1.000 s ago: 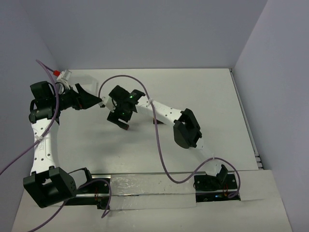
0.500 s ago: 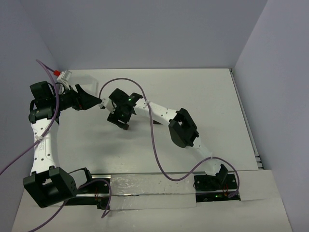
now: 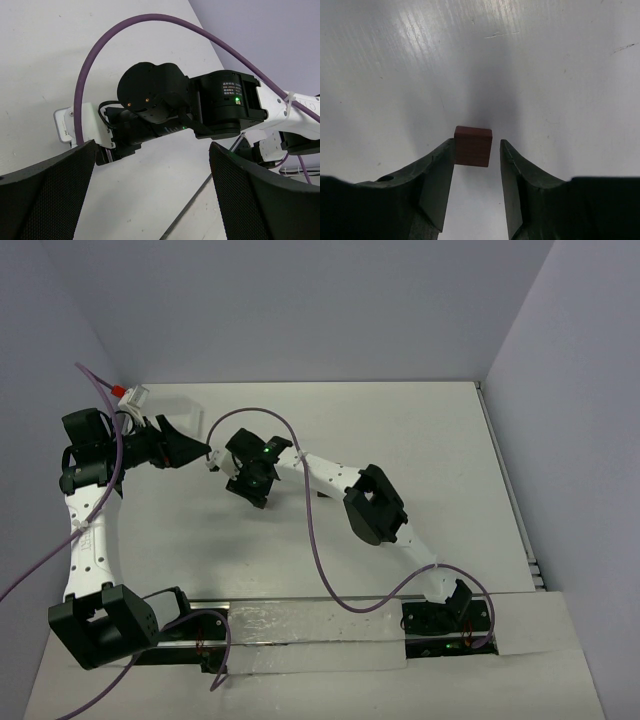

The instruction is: Build the wood block tower

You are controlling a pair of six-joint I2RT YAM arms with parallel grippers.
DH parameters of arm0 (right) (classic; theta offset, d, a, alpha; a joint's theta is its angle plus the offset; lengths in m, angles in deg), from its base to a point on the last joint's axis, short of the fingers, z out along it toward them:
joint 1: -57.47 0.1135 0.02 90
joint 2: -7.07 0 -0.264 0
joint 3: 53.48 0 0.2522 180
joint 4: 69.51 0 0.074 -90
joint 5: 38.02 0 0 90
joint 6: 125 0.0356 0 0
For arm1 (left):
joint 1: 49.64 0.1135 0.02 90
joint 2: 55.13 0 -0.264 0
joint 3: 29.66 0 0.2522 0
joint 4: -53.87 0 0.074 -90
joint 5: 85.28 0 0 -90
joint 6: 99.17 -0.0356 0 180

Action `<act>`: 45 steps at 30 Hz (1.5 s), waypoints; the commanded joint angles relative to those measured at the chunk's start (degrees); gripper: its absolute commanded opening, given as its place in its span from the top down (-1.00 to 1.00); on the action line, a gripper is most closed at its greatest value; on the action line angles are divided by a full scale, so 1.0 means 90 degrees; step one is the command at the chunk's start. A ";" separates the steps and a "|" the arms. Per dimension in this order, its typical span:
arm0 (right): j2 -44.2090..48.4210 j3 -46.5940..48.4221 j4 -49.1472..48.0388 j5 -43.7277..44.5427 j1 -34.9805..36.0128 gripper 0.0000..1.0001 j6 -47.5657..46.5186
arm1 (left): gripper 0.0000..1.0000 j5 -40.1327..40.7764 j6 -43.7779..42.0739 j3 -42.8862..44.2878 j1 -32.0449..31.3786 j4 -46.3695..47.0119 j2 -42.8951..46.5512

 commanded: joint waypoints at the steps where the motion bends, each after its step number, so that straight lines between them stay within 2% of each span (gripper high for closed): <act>1: -0.0050 -0.0036 -0.0134 0.0132 0.0066 0.06 -0.0191 | -0.98 -0.0158 -0.0155 0.0075 0.0070 0.0073 0.0011; 6: -0.0104 0.0003 -0.0004 0.0120 0.0088 0.02 -0.0215 | -0.99 -0.0149 -0.0183 0.0066 0.0078 0.0067 0.0011; 10: -0.0176 0.0045 0.0084 0.0087 0.0108 -0.21 -0.0168 | -0.98 -0.0158 -0.0168 0.0023 0.0079 0.0086 0.0001; 15: -0.0177 0.0050 0.0123 -0.0020 0.0108 -0.24 -0.0112 | -0.99 -0.0160 -0.0176 0.0019 0.0082 0.0077 0.0009; 25: -0.0179 -0.0022 0.0125 -0.0077 0.0108 0.06 -0.0181 | -0.99 -0.0139 -0.0204 0.0036 0.0089 0.0057 0.0003; 31: 0.0153 -0.0325 0.0119 0.0109 0.0077 0.43 -0.0370 | -0.99 -0.0104 -0.0206 0.0024 0.0096 0.0077 0.0001; 33: 0.0556 -0.0519 0.0154 0.0099 0.0035 0.57 -0.0465 | -0.99 -0.0096 -0.0225 0.0015 0.0098 0.0076 0.0011; 38: 0.1699 -0.0773 0.0546 -0.0064 -0.0308 0.73 -0.0768 | -0.98 -0.0118 -0.0281 0.0007 0.0089 0.0028 0.0011; 45: 0.2663 -0.0587 0.1487 -0.0152 -0.0965 0.76 -0.1102 | -0.99 -0.0233 -0.0060 -0.0077 0.0089 0.0298 0.0010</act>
